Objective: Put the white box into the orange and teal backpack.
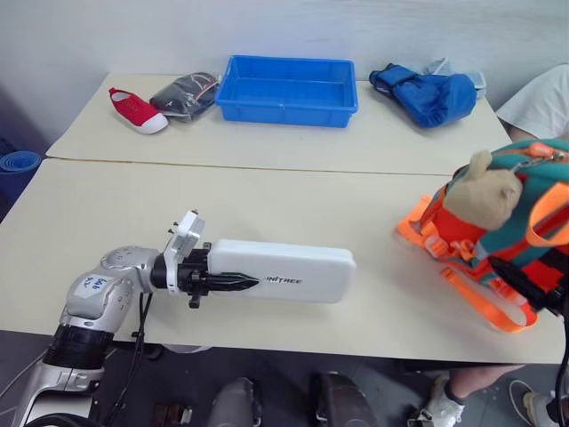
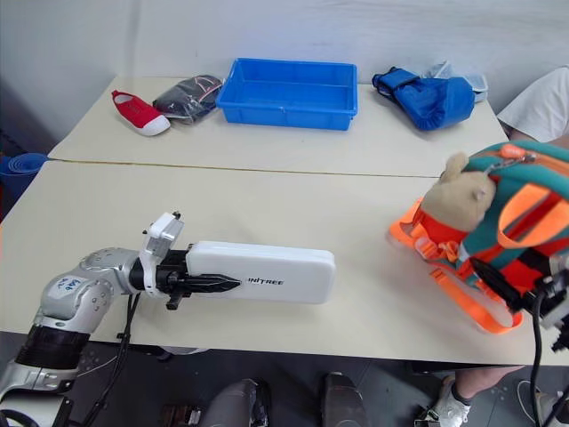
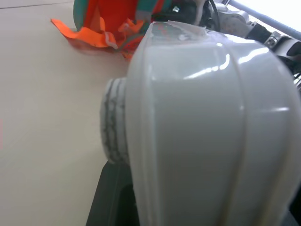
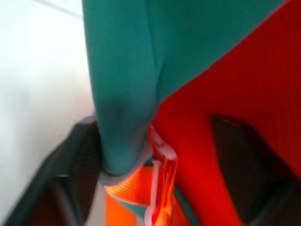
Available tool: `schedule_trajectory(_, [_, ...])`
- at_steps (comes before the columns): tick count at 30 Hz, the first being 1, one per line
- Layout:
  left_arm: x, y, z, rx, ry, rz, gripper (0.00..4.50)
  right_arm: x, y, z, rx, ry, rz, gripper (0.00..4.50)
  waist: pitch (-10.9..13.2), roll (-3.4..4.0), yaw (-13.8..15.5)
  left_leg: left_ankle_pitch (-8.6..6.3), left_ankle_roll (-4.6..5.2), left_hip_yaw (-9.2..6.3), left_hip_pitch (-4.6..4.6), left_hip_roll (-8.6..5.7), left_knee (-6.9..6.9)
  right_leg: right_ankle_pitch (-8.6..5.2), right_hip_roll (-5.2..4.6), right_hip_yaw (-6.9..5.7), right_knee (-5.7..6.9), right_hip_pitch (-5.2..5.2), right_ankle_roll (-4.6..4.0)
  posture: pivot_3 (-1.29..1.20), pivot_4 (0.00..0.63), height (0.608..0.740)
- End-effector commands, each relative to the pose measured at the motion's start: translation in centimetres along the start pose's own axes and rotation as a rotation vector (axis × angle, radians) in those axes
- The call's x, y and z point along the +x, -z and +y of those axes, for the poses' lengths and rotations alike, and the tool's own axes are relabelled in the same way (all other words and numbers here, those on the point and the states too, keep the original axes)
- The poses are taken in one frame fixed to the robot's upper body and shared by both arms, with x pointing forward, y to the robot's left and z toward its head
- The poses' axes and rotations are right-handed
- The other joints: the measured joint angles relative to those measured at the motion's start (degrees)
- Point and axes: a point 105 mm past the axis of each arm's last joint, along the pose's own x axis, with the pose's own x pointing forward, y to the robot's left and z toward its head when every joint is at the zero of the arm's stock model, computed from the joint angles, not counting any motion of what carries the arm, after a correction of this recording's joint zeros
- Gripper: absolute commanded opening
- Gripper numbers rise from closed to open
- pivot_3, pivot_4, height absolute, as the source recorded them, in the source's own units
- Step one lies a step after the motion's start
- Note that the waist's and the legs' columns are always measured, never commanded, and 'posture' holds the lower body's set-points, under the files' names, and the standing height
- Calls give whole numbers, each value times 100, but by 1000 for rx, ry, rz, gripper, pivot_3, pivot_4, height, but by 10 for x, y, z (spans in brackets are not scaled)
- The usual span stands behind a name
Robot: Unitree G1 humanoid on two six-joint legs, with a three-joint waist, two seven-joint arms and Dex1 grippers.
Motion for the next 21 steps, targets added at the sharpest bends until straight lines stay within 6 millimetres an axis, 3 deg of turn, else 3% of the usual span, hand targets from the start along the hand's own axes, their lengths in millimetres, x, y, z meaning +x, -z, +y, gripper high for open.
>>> schedule_trajectory(1, [-12, -20, -8, 47, -44, -64, 1219, 20, -4, 13, -4, -96, -24, 2163, 0, 0, -1, 0, 0, 0, -1, -2, 2, 1, -1, 0, 2, 0, 2, 0, 150, 740])
schedule_trajectory(7, [-34, -15, -6, -17, -160, -110, 1219, 49, -18, 49, 38, -234, -95, 86, 1, -2, -3, 0, 0, 0, -1, -2, 9, 5, -2, 0, 3, 4, 9, 0, 150, 740])
schedule_trajectory(11, [-50, -9, 6, -54, -245, -157, 1219, 66, -30, 76, 24, -302, -155, 9, 1, -2, -16, 2, -5, 1, -1, 0, 9, 5, -1, 1, 6, 2, 10, 0, 150, 740])
schedule_trajectory(16, [-78, -10, 31, -107, -386, -282, 1219, 85, -56, 141, 75, -532, -247, 9, 3, -6, -21, 6, -13, 2, -6, 1, 2, 5, 2, 2, 13, -14, 9, 0, 150, 740])
schedule_trajectory(19, [-92, -8, 41, -121, -435, -304, 1219, 84, -67, 182, 131, -699, -262, 9, 3, -7, -19, 14, -23, 3, -35, 0, 5, 5, 1, 3, 24, -46, 9, 0, 150, 740])
schedule_trajectory(21, [-101, -8, 46, -127, -465, -312, 1219, 72, -74, 206, 183, -834, -240, 9, 3, -7, -21, 15, -23, 5, -40, 1, 4, 5, 1, 2, 23, -52, 9, 0, 150, 740])
